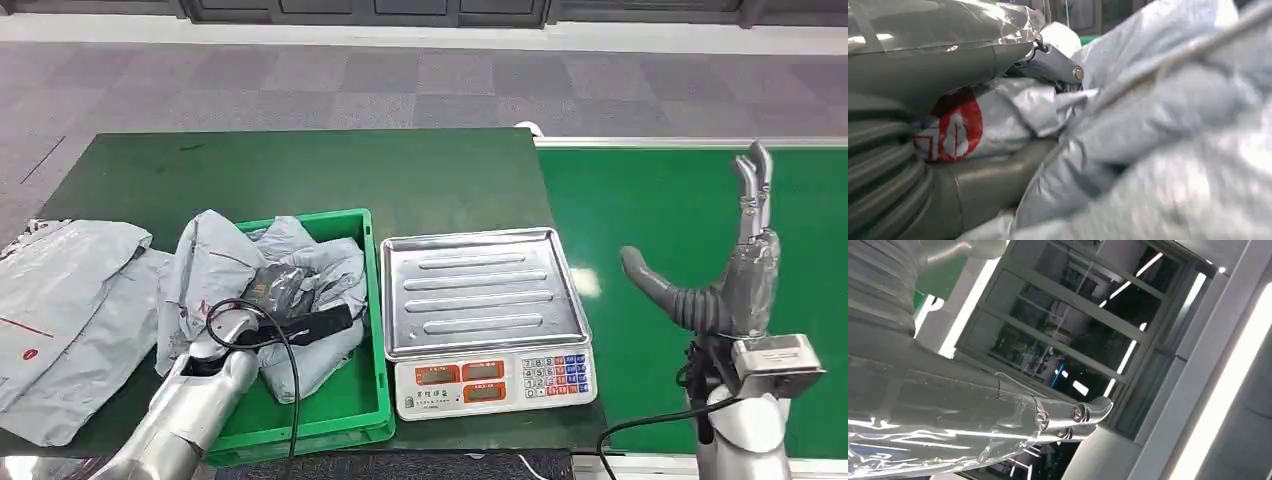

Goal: Moved the parcel from conveyor to table for the left to box.

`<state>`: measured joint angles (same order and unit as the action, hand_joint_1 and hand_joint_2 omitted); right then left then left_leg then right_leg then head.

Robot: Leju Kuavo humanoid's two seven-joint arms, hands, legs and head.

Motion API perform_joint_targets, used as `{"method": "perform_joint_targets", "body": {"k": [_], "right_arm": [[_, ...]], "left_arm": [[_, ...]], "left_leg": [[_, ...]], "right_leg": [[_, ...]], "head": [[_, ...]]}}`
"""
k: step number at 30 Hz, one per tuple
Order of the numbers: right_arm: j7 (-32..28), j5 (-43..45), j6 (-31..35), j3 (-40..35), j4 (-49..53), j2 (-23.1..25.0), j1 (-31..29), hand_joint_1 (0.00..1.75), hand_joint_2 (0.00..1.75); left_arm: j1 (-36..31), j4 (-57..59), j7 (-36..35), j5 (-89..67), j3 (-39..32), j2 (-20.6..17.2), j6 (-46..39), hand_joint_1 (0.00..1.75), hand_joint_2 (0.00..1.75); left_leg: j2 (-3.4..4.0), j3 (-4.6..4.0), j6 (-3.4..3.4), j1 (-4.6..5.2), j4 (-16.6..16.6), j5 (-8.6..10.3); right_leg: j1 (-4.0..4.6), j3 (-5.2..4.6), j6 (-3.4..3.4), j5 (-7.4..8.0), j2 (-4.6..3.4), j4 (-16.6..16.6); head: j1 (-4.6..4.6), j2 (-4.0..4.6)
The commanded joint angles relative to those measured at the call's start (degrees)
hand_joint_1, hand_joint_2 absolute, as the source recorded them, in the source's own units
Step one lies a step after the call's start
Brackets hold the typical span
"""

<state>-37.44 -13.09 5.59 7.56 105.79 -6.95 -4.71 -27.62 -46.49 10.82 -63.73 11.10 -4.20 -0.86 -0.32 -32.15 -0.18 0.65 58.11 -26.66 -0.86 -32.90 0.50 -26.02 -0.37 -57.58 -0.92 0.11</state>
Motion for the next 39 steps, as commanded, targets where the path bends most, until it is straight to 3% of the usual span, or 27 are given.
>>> {"method": "perform_joint_targets", "body": {"k": [1,3,5,9,10,13,16,23,24,28,29,32,33,36,38,39], "right_arm": [[0.7,0.84,-0.71,2.16,-0.07,2.34,-0.44,0.0,1.75],[0.85,3.25,-1.74,1.69,-0.74,1.39,-0.63,0.0,1.75],[1.58,11.33,-5.63,2.27,-1.66,1.07,-0.98,0.0,1.75],[2.25,11.84,-5.28,3.66,-1.99,1.7,-0.3,0.0,1.75],[5.72,17.21,-10.02,3.7,-2.87,1.99,-0.08,0.0,1.75],[11.12,24.18,-16.19,3.55,-7.36,1.38,-0.81,0.0,1.75],[11.28,24.03,-16.55,3.57,-10.91,1.18,-2.66,0.0,1.75],[12.45,24.57,-15.81,3.5,-10.68,1.49,-2.65,0.0,1.75],[12.46,24.61,-15.94,3.11,-10.88,1.21,-2.61,0.0,0.0],[11.79,24.36,-15.73,1.86,-11.47,1.02,-2.83,0.0,0.0],[10.95,24.57,-15.64,1.22,-12.1,0.91,-3.6,0.0,1.75],[9.49,21.94,-11.87,-0.69,-16.37,-0.41,-7.53,0.0,1.75],[8.59,21.38,-10.25,-1.22,-18.1,-0.39,-9.07,0.0,1.75],[6.32,19.06,-5.26,-4.07,-25.69,0.88,-13.37,0.0,1.75],[3.83,16.03,-0.46,-7.08,-36.08,2.9,-16.91,0.0,1.75],[1.68,14.53,1.28,-8.76,-41.13,3.83,-18.17,0.0,1.75]], "left_arm": [[4.3,-12.65,2.38,11.09,-4.46,1.71,-11.32,0.0,0.0],[4.9,-14.9,3.83,14.67,-5.81,2.06,-14.77,0.0,0.0],[5.8,-16.97,5.09,17.33,-6.63,2.11,-18.5,0.0,0.0],[7.33,-19.52,6.83,19.98,-7.66,2.72,-21.14,0.0,0.0],[7.76,-20.05,7.97,20.42,-7.85,2.93,-22.43,0.0,0.0],[9.49,-23.24,13.59,23.62,-8.46,3.49,-26.39,0.0,0.0],[11.43,-27.03,15.56,26.46,-10.34,3.99,-31.77,0.0,0.0],[11.99,-27.74,16.14,28.17,-10.84,4.03,-32.09,0.0,0.0],[12.36,-28.22,17.11,28.1,-10.83,3.74,-33.02,0.0,0.0],[14.34,-33.91,22.48,32.72,-12.2,4.95,-37.45,0.0,0.0],[14.53,-35.86,25.12,37.54,-12.02,5.28,-36.36,0.0,0.0],[14.25,-38.23,29.18,52.85,-9.65,5.91,-25.06,0.0,0.0],[13.95,-38.61,29.18,57.96,-7.66,5.73,-19.2,0.0,1.75],[9.74,-30.69,29.18,62.78,-0.55,6.55,-5.99,0.0,1.75],[4.33,-17.72,29.18,68.65,1.35,9.96,3.18,0.0,1.75],[3.42,-16.19,29.18,68.11,1.55,11.28,3.49,0.0,1.75]], "left_leg": [[0.06,-0.32,0.11,-0.1,-0.05,0.08],[0.09,-0.37,0.11,-0.12,-0.01,0.05],[0.03,-0.46,0.09,-0.11,0.0,0.05],[0.06,-0.54,0.09,-0.09,-0.01,0.01],[0.05,-0.53,0.1,-0.08,-0.04,0.01],[0.03,-0.57,0.08,-0.1,-0.07,0.0],[0.17,-0.61,0.12,-0.13,-0.1,-0.02],[0.06,-0.77,0.13,-0.11,-0.07,-0.01],[0.06,-0.79,0.1,-0.09,-0.03,-0.03],[0.15,-0.76,0.12,-0.12,-0.07,-0.04],[0.14,-0.85,0.08,-0.09,0.02,-0.07],[0.23,-0.85,0.1,-0.1,0.02,-0.07],[0.18,-0.86,0.09,-0.09,0.02,-0.07],[0.13,-0.94,0.09,-0.11,0.04,0.01],[-0.02,-0.85,0.07,-0.08,-0.01,0.05],[-0.04,-0.82,0.09,-0.11,-0.08,0.15]], "right_leg": [[0.1,-0.3,-0.05,0.13,-0.01,0.12],[0.12,-0.35,-0.05,0.12,-0.02,0.11],[0.11,-0.46,-0.03,0.11,0.02,0.11],[0.08,-0.52,-0.01,0.11,-0.04,0.11],[0.07,-0.53,-0.02,0.1,-0.03,0.12],[0.1,-0.56,-0.03,0.12,-0.02,0.17],[0.13,-0.62,-0.01,0.16,-0.15,0.24],[0.11,-0.77,-0.02,0.13,-0.06,0.17],[0.1,-0.8,0.0,0.1,-0.08,0.12],[0.12,-0.77,-0.01,0.13,-0.15,0.19],[0.09,-0.85,0.02,0.09,-0.16,0.09],[0.1,-0.88,0.01,0.13,-0.22,0.11],[0.09,-0.88,0.01,0.11,-0.18,0.08],[0.1,-0.9,0.02,0.2,-0.15,0.11],[0.08,-0.8,0.03,0.18,-0.02,0.14],[0.11,-0.76,0.02,0.27,0.02,0.26]], "head": [[-0.02,0.0],[0.0,0.0],[0.0,0.0],[0.0,0.0],[0.0,0.0],[0.0,0.0],[0.0,0.0],[0.0,0.0],[0.0,0.0],[0.0,0.0],[0.0,0.0],[0.0,0.0],[0.0,0.0],[0.0,0.0],[-0.02,0.0],[0.0,0.0]]}}
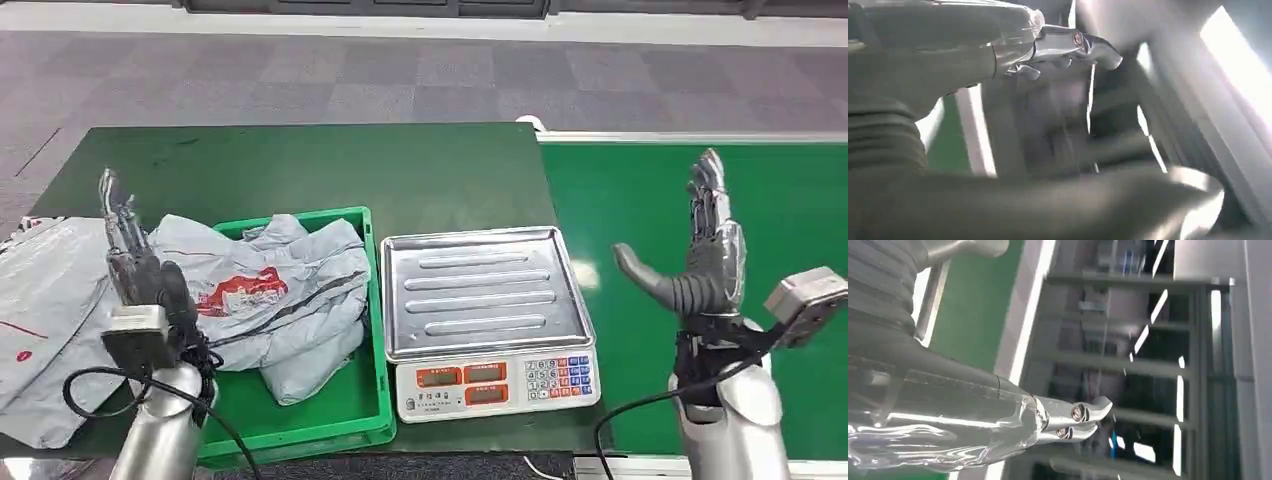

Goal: Moved the parcel from conveyor to table for the left to box.

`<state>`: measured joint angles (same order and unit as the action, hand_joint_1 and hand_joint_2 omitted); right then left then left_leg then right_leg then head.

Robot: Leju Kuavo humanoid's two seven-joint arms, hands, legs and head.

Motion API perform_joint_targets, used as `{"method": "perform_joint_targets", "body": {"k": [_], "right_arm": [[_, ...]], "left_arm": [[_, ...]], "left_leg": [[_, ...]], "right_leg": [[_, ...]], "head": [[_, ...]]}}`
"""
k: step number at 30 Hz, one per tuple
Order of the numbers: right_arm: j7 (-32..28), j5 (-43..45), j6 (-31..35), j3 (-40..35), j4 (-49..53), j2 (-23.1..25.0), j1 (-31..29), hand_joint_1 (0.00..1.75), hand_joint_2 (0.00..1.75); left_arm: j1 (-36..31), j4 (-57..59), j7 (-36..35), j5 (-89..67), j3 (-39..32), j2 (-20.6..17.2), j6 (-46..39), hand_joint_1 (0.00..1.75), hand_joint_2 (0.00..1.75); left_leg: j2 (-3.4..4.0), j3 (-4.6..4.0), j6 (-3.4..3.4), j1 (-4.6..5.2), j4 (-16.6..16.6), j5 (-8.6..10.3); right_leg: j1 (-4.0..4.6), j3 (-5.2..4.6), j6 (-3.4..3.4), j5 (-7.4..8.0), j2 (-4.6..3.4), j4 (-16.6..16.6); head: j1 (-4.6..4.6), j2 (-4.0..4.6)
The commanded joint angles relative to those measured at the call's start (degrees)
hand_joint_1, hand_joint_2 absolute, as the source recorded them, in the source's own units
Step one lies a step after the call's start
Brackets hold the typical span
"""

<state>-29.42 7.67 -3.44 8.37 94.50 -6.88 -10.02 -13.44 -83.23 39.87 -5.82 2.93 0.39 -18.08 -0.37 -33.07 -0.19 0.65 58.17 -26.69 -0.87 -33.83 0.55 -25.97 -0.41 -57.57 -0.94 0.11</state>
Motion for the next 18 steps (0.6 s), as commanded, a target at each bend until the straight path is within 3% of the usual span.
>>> {"method": "perform_joint_targets", "body": {"k": [1,4,6,9,16,18], "right_arm": [[-9.26,-6.62,11.79,-11.06,-35.27,4.81,-14.08,0.0,1.75],[-10.58,-9.97,16.72,-14.95,-40.48,6.81,-13.34,0.0,1.75],[-10.58,-10.65,22.53,-17.25,-37.5,7.22,-9.78,0.0,1.75],[-10.58,-9.31,25.94,-19.22,-35.65,6.42,-7.41,0.0,1.75],[-10.58,-7.69,23.86,-19.29,-37.23,6.43,-7.15,0.0,1.75],[-10.58,-10.71,27.88,-23.19,-32.64,4.88,-5.68,0.0,1.75]], "left_arm": [[-11.56,22.84,0.13,9.02,9.98,8.0,21.2,0.0,1.75],[-15.12,32.68,0.13,9.25,11.96,9.39,26.87,0.0,1.75],[-18.94,38.86,0.13,10.25,10.81,10.27,28.99,0.0,1.75],[-23.06,42.02,0.13,6.53,12.65,9.35,27.77,0.0,1.75],[-26.59,48.17,0.13,7.45,12.26,10.19,28.33,0.0,1.75],[-28.36,50.89,0.13,8.85,12.09,10.54,30.4,0.0,1.75]], "left_leg": [[0.01,0.18,0.01,-0.09,-0.08,0.11],[0.24,0.25,0.04,-0.15,-0.29,0.27],[0.13,0.25,0.07,-0.13,-0.24,0.25],[-0.21,0.08,0.06,-0.12,-0.05,0.22],[0.02,-0.06,0.11,-0.11,-0.04,0.18],[-0.07,-0.07,0.13,-0.13,-0.03,0.2]], "right_leg": [[0.1,0.25,0.01,0.14,0.03,0.19],[0.15,0.35,0.02,0.42,-0.16,0.47],[0.13,0.3,-0.03,0.41,-0.07,0.34],[0.13,0.18,-0.06,0.25,0.24,0.14],[0.12,-0.05,-0.05,0.26,0.01,0.09],[0.14,-0.04,-0.06,0.24,0.12,0.1]], "head": [[0.02,0.0],[0.02,0.0],[0.02,0.0],[0.0,0.0],[0.02,0.0],[0.02,0.0]]}}
